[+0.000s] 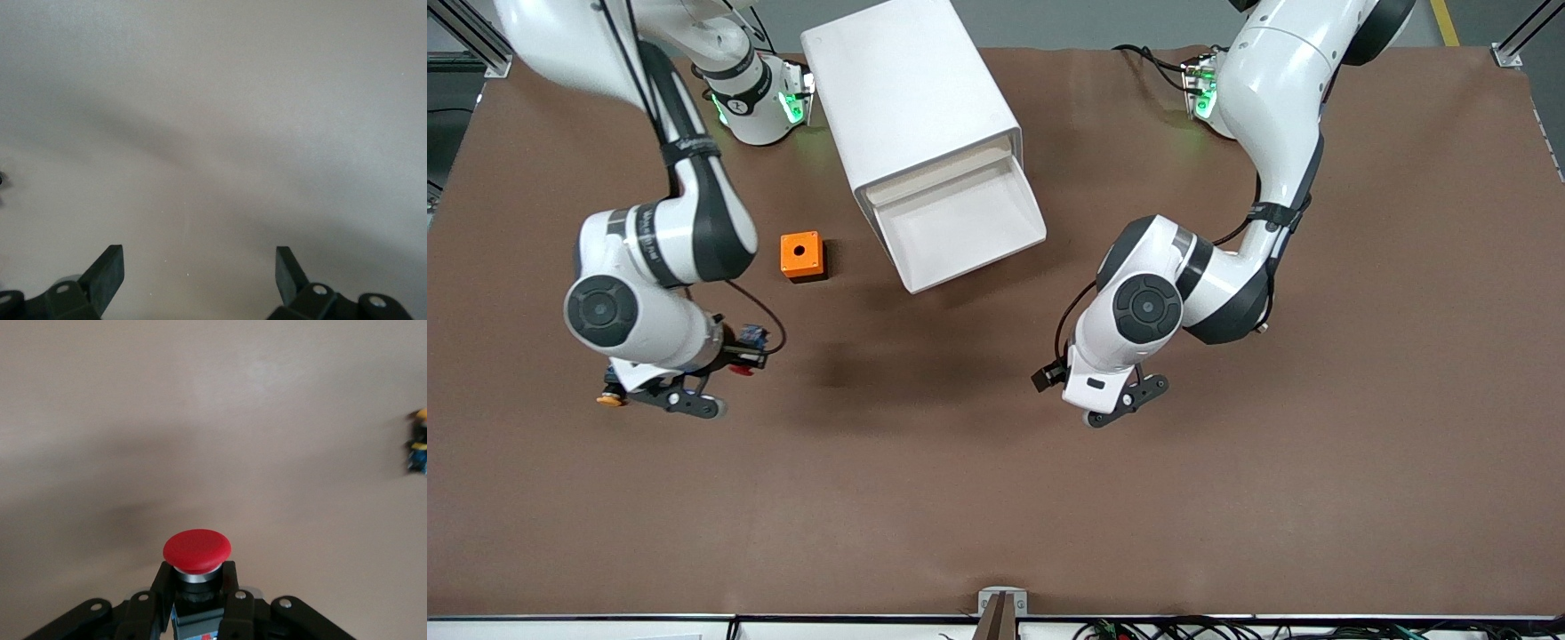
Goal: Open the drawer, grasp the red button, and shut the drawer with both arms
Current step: 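Lift the red button out and carry it toward the yellow button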
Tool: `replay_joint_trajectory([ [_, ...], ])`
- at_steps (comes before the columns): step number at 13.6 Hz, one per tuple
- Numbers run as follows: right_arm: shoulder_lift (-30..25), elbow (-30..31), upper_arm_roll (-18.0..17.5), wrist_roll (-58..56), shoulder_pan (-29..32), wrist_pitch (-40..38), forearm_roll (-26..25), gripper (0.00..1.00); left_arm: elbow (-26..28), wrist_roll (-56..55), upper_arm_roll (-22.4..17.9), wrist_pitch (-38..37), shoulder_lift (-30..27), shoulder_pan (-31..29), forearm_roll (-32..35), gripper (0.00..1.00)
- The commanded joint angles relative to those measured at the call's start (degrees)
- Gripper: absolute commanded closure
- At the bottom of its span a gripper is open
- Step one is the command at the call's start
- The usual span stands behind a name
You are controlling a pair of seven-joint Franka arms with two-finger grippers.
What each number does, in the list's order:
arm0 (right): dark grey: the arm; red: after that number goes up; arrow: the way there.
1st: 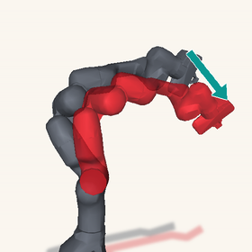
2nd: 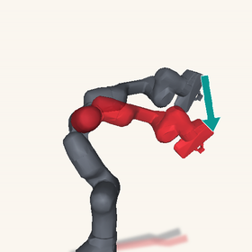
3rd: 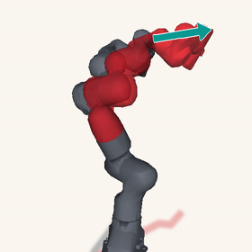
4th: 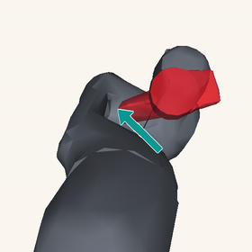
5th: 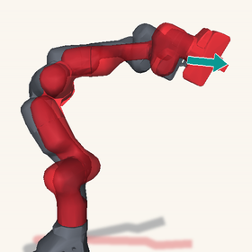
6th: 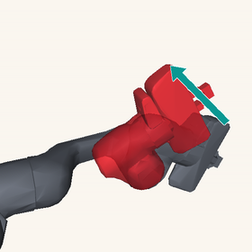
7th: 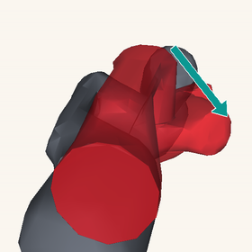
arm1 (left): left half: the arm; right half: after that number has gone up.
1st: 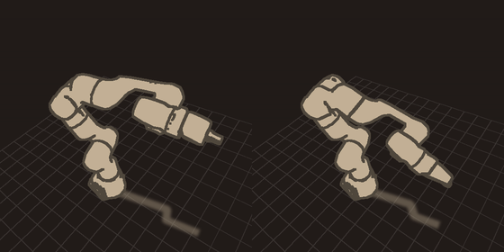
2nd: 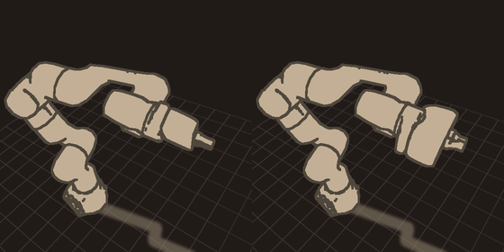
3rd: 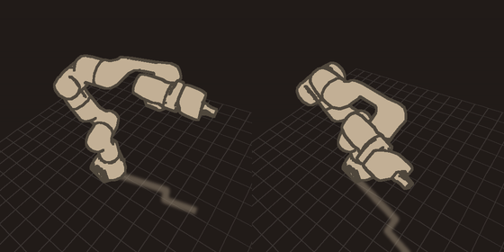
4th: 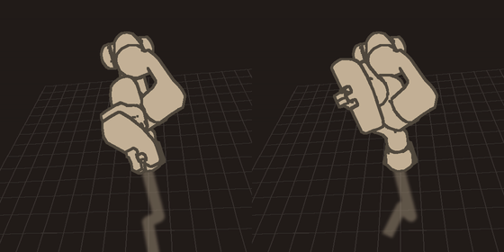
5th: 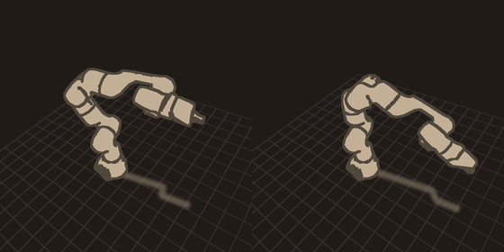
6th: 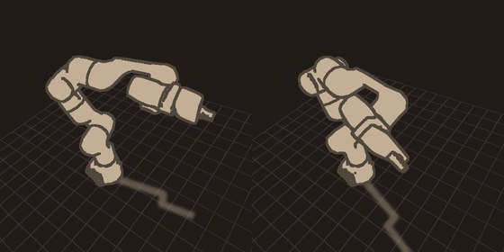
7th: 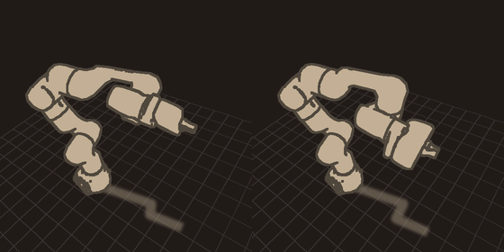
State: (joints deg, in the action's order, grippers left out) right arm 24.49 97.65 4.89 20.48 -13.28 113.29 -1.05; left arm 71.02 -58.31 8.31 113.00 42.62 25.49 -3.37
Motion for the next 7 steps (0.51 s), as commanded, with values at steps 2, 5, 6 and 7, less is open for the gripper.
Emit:
replay_joint_trajectory([
  [2, 3.27, 0.79, -1.20, -6.76, 6.32, 4.29, -5.09, 1.00, 0.34, 0.04, -0.58, 0.64, -0.35, 0.61, 1.26, 0.00],
  [5, 6.00, 0.62, -1.20, -9.31, 10.01, 7.46, -6.07, 1.00, 0.34, 0.04, -0.49, 0.64, -0.35, 0.61, 1.26, 0.00],
  [6, 7.14, 0.27, -1.20, -9.50, 11.16, 8.26, -6.16, 1.00, 0.34, 0.04, -0.49, 0.64, -0.35, 0.61, 1.26, 0.00],
  [7, 8.37, -0.34, -1.20, -9.50, 12.65, 8.61, -6.16, 1.00, 0.34, 0.04, -0.49, 0.73, -0.35, 0.61, 1.18, 0.00],
])
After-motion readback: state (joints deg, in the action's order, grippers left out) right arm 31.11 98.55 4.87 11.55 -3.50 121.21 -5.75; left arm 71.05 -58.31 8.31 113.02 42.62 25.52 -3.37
